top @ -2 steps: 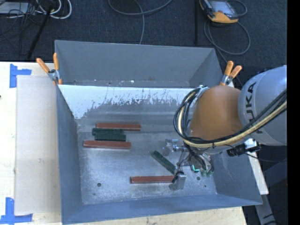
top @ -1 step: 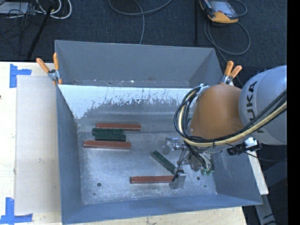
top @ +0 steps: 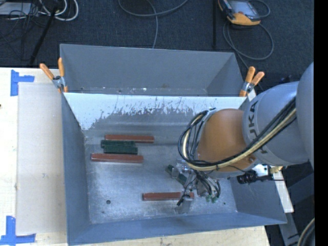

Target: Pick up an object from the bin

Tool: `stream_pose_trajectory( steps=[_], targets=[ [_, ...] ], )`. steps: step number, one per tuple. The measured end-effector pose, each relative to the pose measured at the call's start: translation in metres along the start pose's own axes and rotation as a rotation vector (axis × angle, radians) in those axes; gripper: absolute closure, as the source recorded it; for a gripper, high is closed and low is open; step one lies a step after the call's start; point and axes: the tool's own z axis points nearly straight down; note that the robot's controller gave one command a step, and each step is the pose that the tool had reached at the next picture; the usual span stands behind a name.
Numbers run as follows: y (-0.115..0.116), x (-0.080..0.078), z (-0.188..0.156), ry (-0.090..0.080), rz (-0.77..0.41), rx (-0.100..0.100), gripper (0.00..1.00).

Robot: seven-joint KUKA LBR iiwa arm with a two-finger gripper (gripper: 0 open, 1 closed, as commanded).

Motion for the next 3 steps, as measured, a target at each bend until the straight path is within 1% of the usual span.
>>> stream_pose_trajectory(
  steps=[1,2,3],
  targets=[
    [0.0003,0.0044,0.0253,-0.003,0.026,0.000,0.00],
    [0.0052,0.0079,0.0251,-0.003,0.147,-0.001,0.00],
    [0.0037,0.0061,0.0250,-0.001,0.084,0.001,0.00]
  ],
)
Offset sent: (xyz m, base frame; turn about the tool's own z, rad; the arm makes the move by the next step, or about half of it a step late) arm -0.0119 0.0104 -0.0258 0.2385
